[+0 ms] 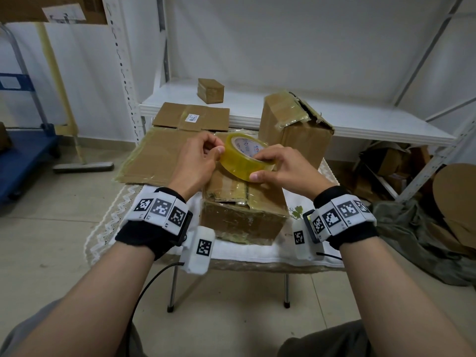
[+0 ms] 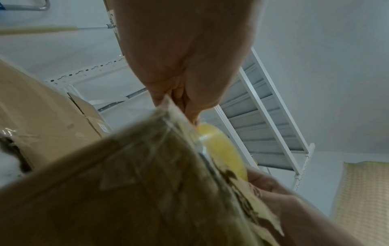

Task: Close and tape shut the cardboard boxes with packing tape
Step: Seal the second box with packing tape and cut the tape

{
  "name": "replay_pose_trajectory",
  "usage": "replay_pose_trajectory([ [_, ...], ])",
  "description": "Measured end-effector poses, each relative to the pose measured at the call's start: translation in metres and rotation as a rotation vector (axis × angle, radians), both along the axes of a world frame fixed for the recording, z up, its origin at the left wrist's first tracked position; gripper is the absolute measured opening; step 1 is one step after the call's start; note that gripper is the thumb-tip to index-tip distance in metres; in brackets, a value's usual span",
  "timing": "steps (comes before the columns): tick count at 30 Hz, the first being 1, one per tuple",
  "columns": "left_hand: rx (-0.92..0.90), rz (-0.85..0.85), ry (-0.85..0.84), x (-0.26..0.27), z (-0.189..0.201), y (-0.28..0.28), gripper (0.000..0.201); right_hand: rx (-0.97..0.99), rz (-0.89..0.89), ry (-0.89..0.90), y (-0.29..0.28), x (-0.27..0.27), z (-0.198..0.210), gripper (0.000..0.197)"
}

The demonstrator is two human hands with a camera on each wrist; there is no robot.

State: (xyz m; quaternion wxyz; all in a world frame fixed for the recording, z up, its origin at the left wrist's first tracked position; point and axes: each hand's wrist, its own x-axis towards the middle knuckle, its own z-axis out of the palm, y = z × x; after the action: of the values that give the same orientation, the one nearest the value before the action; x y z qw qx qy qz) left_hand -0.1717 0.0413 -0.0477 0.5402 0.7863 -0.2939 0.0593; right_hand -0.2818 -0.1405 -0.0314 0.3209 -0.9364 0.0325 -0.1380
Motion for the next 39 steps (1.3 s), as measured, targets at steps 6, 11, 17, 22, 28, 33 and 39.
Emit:
replay_pose_trajectory([
  [6, -0.006, -0.069, 0.049, 0.004, 0.005, 0.003, 0.007, -0.001, -0.035, 0.014, 0.006, 0.000, 0.004, 0.050],
  [11, 0.006, -0.203, 0.118, 0.006, 0.015, 0.016, 0.009, -0.018, -0.023, 0.005, 0.007, 0.002, 0.005, 0.048],
  [17, -0.021, -0.291, 0.166, 0.002, 0.024, 0.024, 0.008, -0.021, -0.057, -0.047, 0.006, 0.006, 0.007, 0.032],
  [22, -0.031, -0.253, 0.202, 0.007, 0.020, 0.028, 0.018, -0.126, 0.001, 0.046, 0.000, 0.008, -0.001, 0.038],
  [28, -0.082, -0.154, 0.184, 0.013, 0.014, 0.026, 0.017, -0.177, 0.052, 0.018, -0.015, 0.001, 0.000, 0.032],
  [33, -0.138, -0.104, 0.179, 0.014, 0.013, 0.023, 0.015, -0.144, 0.026, -0.056, -0.008, -0.005, 0.001, 0.037],
  [39, -0.151, -0.044, 0.150, 0.020, 0.016, 0.025, 0.015, -0.079, 0.041, -0.171, 0.000, -0.002, 0.004, 0.036],
])
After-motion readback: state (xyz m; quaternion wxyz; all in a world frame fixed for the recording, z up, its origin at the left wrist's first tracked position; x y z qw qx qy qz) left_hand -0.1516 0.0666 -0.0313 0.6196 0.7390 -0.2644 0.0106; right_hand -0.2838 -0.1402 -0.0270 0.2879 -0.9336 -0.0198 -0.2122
